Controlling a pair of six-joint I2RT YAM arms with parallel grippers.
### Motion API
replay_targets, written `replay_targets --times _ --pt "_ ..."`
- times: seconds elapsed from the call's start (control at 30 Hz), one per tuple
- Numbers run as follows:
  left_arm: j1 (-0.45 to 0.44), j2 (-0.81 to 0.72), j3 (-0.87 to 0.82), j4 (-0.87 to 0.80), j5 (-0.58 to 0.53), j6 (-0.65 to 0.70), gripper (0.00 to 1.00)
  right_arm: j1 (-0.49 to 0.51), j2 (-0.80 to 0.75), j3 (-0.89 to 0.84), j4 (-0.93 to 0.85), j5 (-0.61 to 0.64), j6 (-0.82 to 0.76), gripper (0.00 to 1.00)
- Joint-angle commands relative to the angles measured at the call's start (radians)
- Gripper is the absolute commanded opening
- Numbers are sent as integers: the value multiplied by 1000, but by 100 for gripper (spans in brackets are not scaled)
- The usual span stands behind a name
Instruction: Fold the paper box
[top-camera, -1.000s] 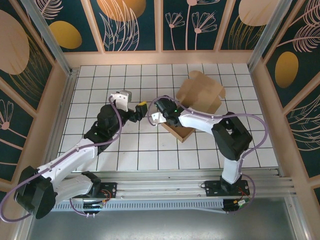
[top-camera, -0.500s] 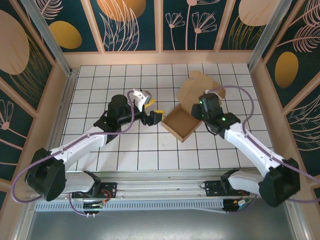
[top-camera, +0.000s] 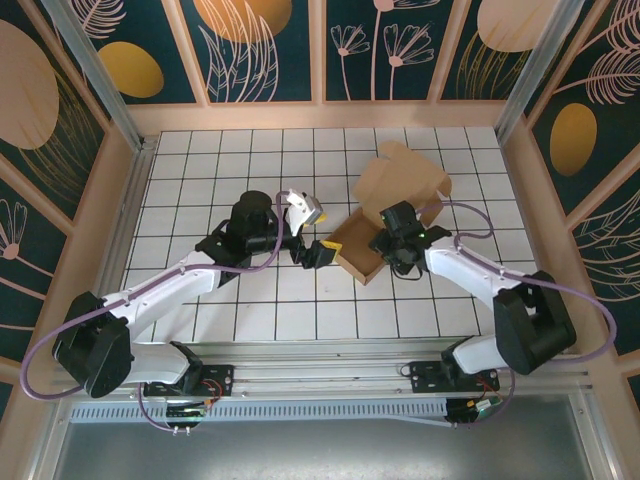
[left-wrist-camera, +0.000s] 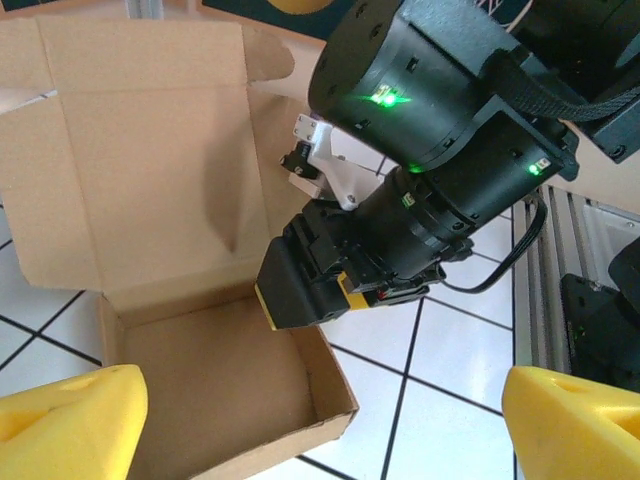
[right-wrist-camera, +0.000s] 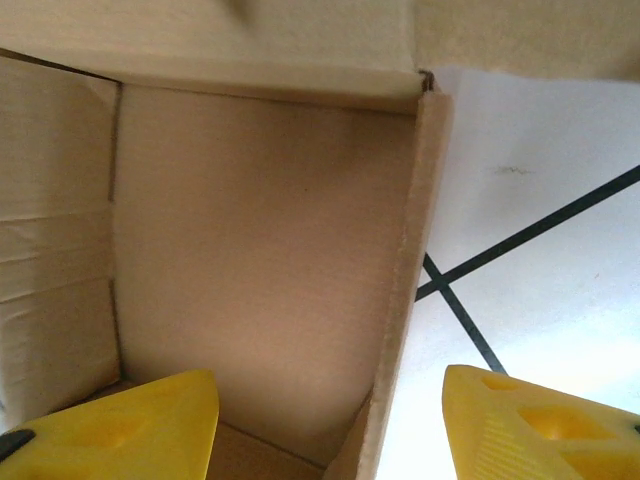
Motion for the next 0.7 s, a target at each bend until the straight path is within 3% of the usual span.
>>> replay_targets --times 0.0,0.13,0.2,0.27,0.37,0.5,0.67 --pt "0 1 5 -9 -9 13 92 17 47 42 -11 83 10 60" --pt "0 0 13 -8 -95 -10 92 17 97 51 9 132 -38 50" --pt "0 -10 11 -7 -169 -30 92 36 120 60 32 179 -103 40" --pt "1 -15 15 -11 -296 -92 91 48 149 65 87 234 -244 26" --pt "2 0 35 -46 -471 -193 90 72 208 67 182 360 -491 14" --pt "16 20 30 -47 -572 -293 89 73 240 28 416 395 -837 10" --pt "68 28 7 -18 -573 -408 88 57 251 -11 654 301 -1152 13"
